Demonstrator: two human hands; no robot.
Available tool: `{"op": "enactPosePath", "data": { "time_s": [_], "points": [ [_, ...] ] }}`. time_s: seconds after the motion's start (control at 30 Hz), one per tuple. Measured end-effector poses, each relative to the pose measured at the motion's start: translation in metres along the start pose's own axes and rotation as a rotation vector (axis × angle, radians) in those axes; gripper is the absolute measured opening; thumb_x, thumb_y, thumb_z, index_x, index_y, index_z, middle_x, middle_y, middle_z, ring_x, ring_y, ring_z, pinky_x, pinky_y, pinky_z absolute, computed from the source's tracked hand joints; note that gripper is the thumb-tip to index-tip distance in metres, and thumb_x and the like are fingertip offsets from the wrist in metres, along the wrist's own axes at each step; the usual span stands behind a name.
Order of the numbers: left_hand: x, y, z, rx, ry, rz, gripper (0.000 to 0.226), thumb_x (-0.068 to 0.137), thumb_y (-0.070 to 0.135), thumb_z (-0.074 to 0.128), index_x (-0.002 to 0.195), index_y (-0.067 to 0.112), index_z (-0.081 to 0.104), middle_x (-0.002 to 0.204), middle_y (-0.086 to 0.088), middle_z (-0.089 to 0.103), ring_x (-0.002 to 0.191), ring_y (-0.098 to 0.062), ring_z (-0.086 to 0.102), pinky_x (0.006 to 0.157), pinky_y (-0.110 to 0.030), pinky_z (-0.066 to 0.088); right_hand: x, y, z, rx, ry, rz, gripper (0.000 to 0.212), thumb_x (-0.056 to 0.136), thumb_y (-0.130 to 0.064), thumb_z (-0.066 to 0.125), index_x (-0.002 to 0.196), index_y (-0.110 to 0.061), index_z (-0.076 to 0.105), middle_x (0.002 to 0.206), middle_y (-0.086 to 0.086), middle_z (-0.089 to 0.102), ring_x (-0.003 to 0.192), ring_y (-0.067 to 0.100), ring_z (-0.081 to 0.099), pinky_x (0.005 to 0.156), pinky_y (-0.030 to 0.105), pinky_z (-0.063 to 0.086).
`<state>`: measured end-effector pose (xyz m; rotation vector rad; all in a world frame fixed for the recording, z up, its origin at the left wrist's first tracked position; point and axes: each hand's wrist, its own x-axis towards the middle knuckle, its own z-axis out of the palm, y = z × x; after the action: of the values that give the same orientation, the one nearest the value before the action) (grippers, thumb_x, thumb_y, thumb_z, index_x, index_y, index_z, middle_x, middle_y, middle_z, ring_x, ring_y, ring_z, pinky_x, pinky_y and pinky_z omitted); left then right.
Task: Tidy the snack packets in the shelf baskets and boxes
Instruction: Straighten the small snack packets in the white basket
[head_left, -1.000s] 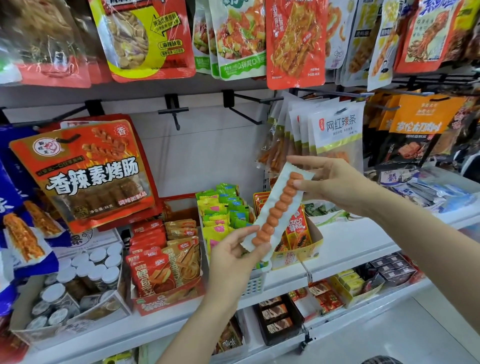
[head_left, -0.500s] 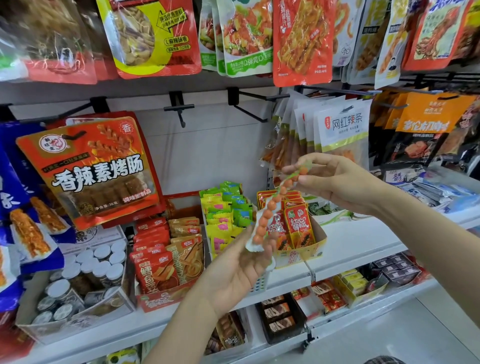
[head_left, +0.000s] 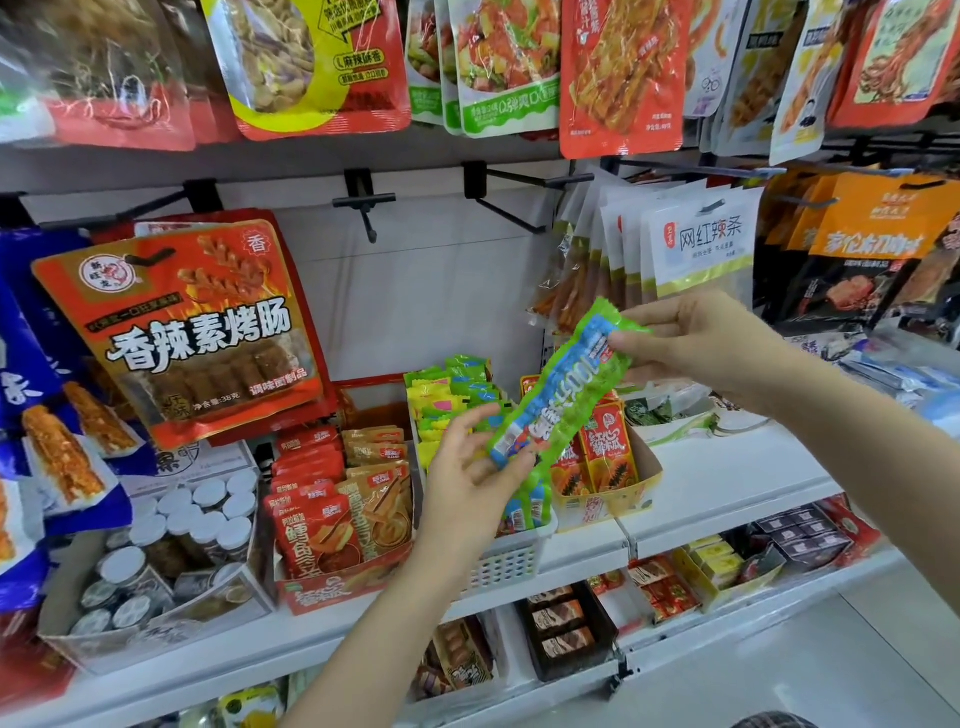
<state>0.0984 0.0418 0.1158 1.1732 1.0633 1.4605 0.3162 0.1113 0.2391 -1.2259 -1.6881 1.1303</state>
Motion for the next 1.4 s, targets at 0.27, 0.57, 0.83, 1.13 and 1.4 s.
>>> {"op": "enactPosePath", "data": {
  "time_s": [0.27,0.57,0.83,1.13,1.4],
  "points": [
    [0.041,-0.016,-0.044,1.11,-0.219,0.251,0.102,0.059,0.083,0.06,0.143,0.028,0.042,0.144,0.011,0.038,0.135,-0.01,0.029,0.115,-0.033,0.027,0.01,0.017,-0.012,-0.45,0.286,-0.147,0.028,0.084,-0.023,0.074,0.111,-0.019,0.072,0.074,-0.014,0.073,0.064,0.003,0.071,0.061,0.019,0.058],
    [0.057,-0.035,-0.036,1.301,-0.389,0.169,0.113,0.061,0.081,0.067,0.151,0.025,0.03,0.151,0.004,0.036,0.14,-0.019,0.028,0.117,-0.037,0.021,0.017,0.031,0.014,-0.616,0.235,-0.198,0.033,0.081,-0.029,0.077,0.112,-0.019,0.073,0.097,-0.008,0.075,0.068,-0.023,0.054,0.08,0.018,0.052],
    [0.045,-0.037,-0.047,1.194,-0.361,0.258,0.069,0.068,0.066,0.074,0.125,0.029,0.062,0.122,0.006,0.058,0.116,-0.014,0.049,0.099,-0.029,0.035,0.024,0.019,0.024,-0.577,0.172,-0.196,0.034,0.079,-0.03,0.077,0.112,-0.021,0.073,0.092,-0.014,0.071,0.07,-0.017,0.063,0.08,0.018,0.056],
    [0.036,-0.036,-0.048,1.12,-0.315,0.307,0.053,0.072,0.059,0.076,0.117,0.033,0.067,0.119,0.008,0.061,0.116,-0.011,0.049,0.101,-0.025,0.026,0.027,0.021,0.036,-0.61,0.087,-0.186,0.04,0.08,-0.032,0.076,0.117,-0.02,0.07,0.104,-0.009,0.071,0.068,-0.012,0.064,0.067,0.0,0.047],
    [0.032,-0.035,-0.049,1.116,-0.309,0.319,0.051,0.074,0.058,0.075,0.119,0.035,0.067,0.118,0.011,0.061,0.115,-0.009,0.048,0.104,-0.026,0.027,0.039,0.041,0.073,-0.666,0.006,-0.231,0.033,0.081,-0.033,0.076,0.113,-0.023,0.072,0.08,-0.014,0.073,0.059,-0.02,0.058,0.07,0.001,0.048]
  ]
}}
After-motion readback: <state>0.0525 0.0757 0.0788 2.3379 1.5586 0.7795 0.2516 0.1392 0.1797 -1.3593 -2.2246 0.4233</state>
